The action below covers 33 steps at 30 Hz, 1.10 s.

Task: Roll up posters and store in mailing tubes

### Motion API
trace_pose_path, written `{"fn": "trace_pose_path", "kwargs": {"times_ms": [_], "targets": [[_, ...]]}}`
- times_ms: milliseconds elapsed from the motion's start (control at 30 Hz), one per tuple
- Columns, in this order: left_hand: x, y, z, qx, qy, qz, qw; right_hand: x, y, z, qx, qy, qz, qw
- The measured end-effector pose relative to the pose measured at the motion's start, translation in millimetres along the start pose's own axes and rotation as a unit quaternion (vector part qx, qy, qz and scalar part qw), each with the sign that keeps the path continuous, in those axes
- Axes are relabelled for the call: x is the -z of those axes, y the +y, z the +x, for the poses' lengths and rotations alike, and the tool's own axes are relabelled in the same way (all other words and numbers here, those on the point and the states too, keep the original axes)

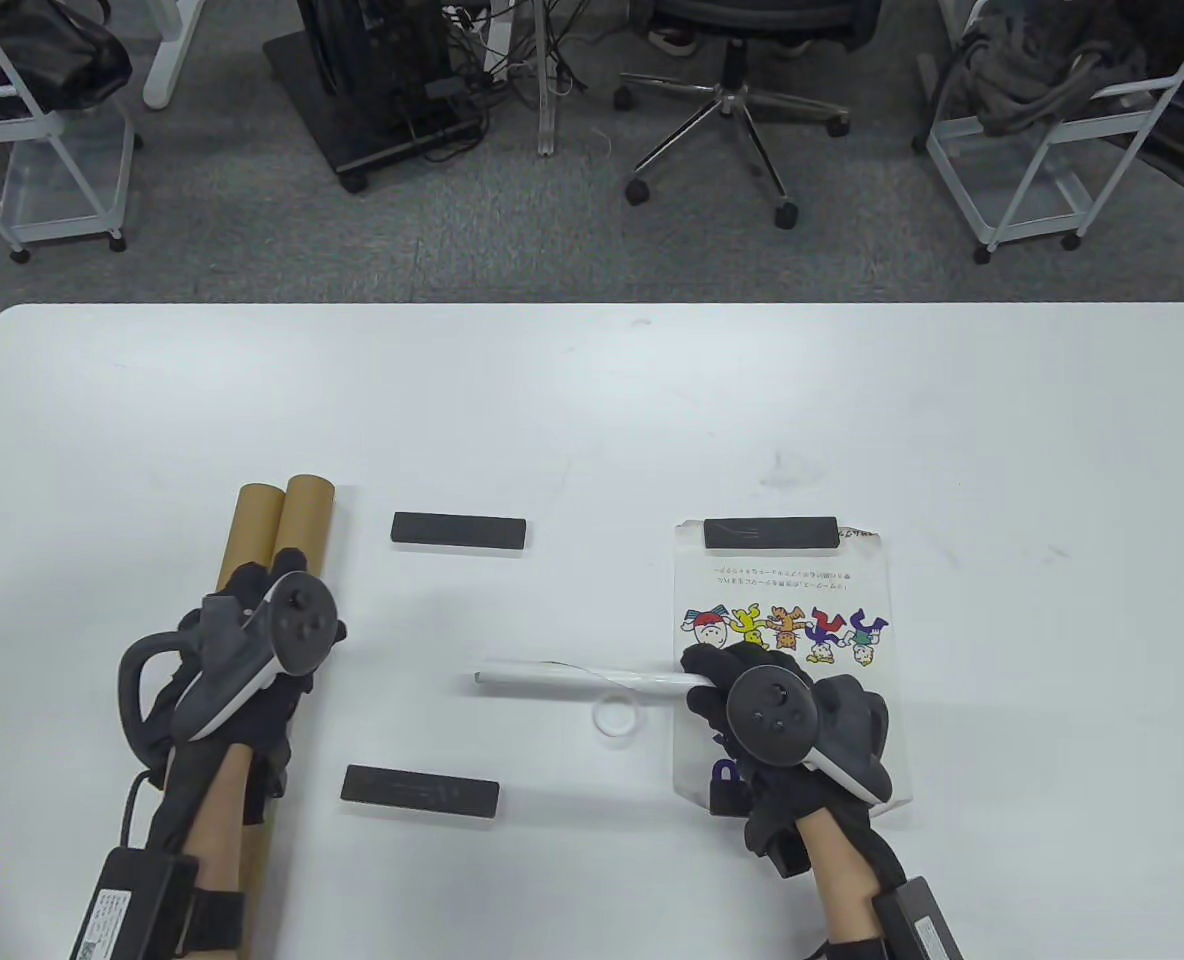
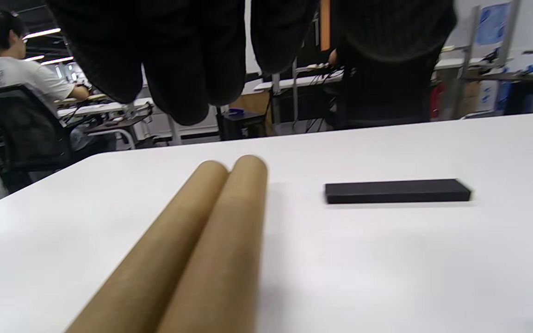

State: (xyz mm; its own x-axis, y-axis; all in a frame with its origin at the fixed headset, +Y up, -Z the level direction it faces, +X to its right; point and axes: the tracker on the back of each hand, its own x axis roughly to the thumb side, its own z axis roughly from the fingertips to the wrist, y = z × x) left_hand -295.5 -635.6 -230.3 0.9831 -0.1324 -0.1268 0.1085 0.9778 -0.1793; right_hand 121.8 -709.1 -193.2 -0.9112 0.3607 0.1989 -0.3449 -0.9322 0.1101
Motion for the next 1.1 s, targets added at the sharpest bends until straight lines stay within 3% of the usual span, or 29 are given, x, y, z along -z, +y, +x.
{"fn": "trace_pose_path", "kwargs": {"times_ms": [500, 1100], "targets": [[15, -73, -69, -0.086, 0.08, -0.123, 0.985, 2, 4, -2, -0.002, 0.003, 0.006, 1.0], [21, -101, -80, -0.122, 0.095, -0.17, 0.973, 3, 6, 0, -0.012, 0.004, 0.011, 1.0]]}}
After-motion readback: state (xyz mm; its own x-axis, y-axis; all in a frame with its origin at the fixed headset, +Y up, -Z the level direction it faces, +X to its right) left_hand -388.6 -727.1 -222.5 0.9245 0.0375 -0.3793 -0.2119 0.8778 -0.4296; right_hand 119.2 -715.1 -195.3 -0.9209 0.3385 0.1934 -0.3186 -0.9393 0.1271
